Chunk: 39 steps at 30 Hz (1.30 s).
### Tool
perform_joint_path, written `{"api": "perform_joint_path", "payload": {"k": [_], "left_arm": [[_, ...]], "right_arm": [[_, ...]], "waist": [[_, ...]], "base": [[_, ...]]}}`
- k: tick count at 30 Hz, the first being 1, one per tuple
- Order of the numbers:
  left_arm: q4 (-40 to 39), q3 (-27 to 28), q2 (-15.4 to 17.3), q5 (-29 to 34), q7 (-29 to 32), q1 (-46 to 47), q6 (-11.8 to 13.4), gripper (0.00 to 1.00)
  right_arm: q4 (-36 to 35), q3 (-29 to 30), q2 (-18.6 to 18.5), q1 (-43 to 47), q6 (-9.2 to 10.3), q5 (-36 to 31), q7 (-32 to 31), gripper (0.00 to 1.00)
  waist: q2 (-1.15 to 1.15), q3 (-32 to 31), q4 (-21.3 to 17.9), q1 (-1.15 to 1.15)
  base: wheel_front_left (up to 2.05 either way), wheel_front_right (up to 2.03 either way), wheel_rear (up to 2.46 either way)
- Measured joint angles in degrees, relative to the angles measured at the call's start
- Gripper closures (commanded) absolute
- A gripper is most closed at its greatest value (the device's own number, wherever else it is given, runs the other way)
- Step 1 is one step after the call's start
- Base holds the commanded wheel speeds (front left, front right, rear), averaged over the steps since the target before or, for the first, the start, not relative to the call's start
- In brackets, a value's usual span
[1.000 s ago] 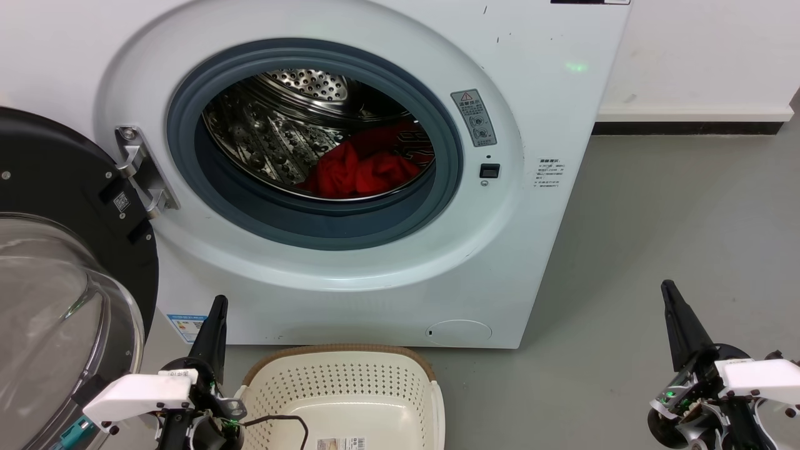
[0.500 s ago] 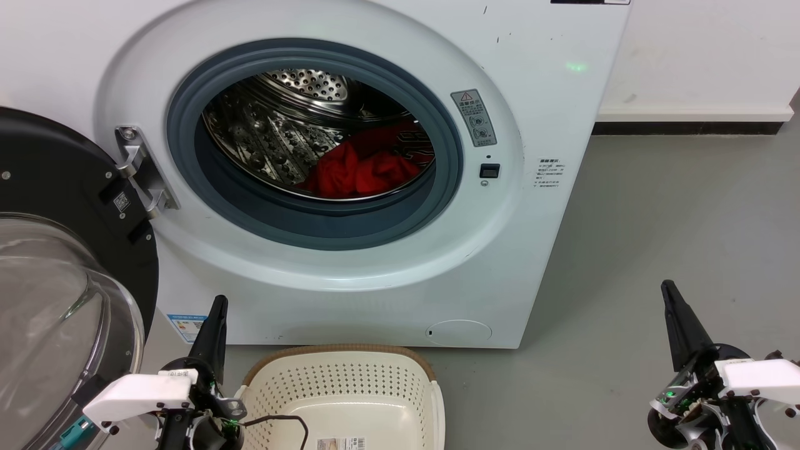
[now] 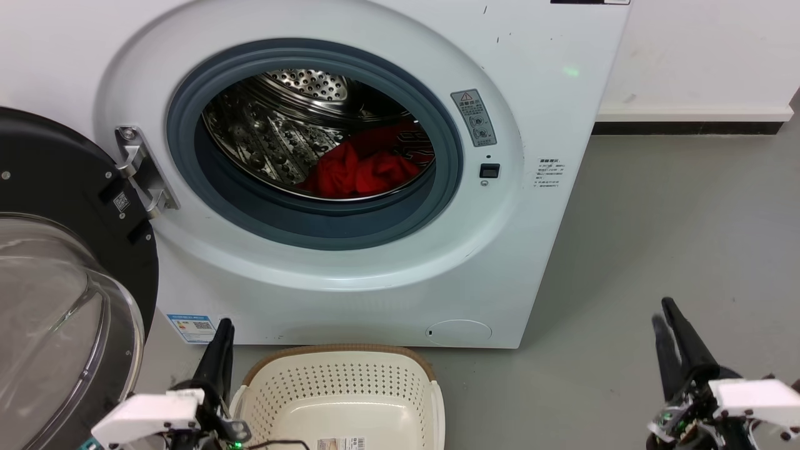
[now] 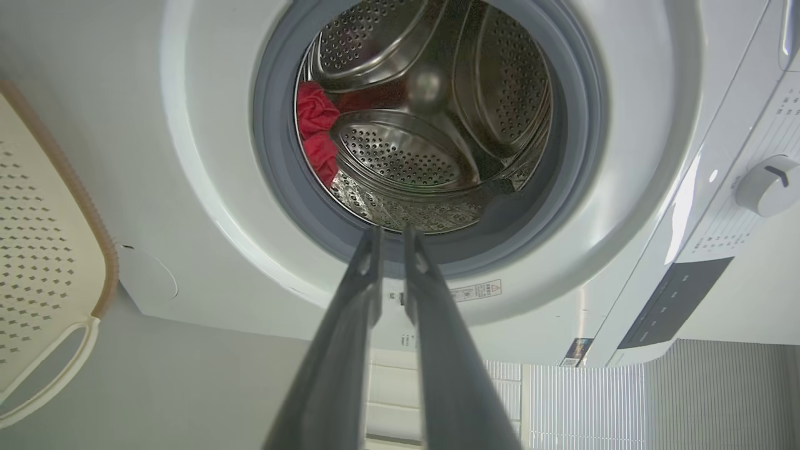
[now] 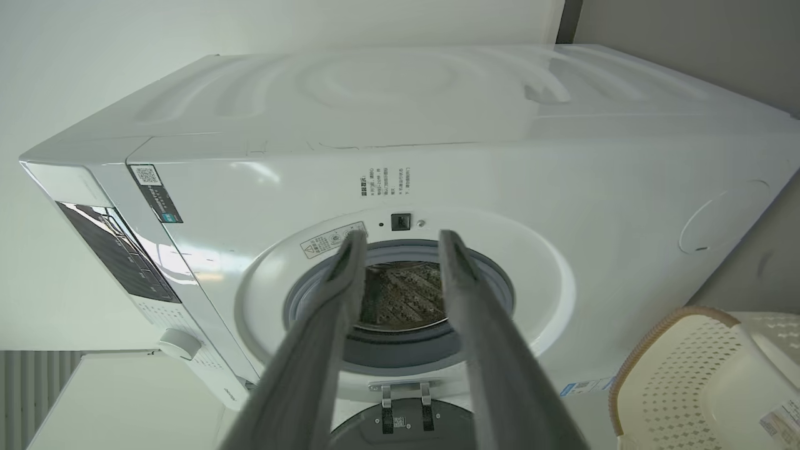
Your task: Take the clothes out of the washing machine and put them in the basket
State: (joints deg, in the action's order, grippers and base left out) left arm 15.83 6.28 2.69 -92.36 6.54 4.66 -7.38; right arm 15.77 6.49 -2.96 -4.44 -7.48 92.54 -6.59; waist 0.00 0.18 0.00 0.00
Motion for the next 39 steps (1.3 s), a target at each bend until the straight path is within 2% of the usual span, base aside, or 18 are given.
{"api": "perform_joint_path", "payload": {"k": [6, 13, 26, 39], "left_arm": [[-0.23, -0.16, -0.1, 1.38, -1.37, -1.11, 0.04, 0.0], [-2.41, -0.14, -0.1, 7.93, -3.28, -1.19, 0.58, 0.0], [-7.31, -2.91, -0.09, 23.8, -6.78, -2.11, 4.46, 0.0], [-10.01, -5.68, -0.05, 37.87, -9.53, -3.16, 7.6, 0.0]], "right_arm": [[0.42, -0.13, 0.03, 1.22, 0.0, -1.23, 1.42, 0.0], [-1.47, -0.13, 0.04, 1.45, 0.0, -7.53, 3.37, 0.0], [-7.36, -1.75, 0.08, 2.6, 0.0, -27.09, 6.67, 0.0], [-11.23, -3.77, 0.09, 4.13, 0.0, -43.21, 9.62, 0.0]], "waist": [[0.0, 0.02, 0.02, 0.0], [0.0, 0.12, 0.04, 0.0], [0.0, 0.34, 0.08, 0.0], [0.0, 0.38, 0.1, 0.0]], "base": [[0.0, 0.0, 0.0], [0.0, 0.0, 0.0], [0.0, 0.0, 0.0], [0.0, 0.0, 0.0]]}}
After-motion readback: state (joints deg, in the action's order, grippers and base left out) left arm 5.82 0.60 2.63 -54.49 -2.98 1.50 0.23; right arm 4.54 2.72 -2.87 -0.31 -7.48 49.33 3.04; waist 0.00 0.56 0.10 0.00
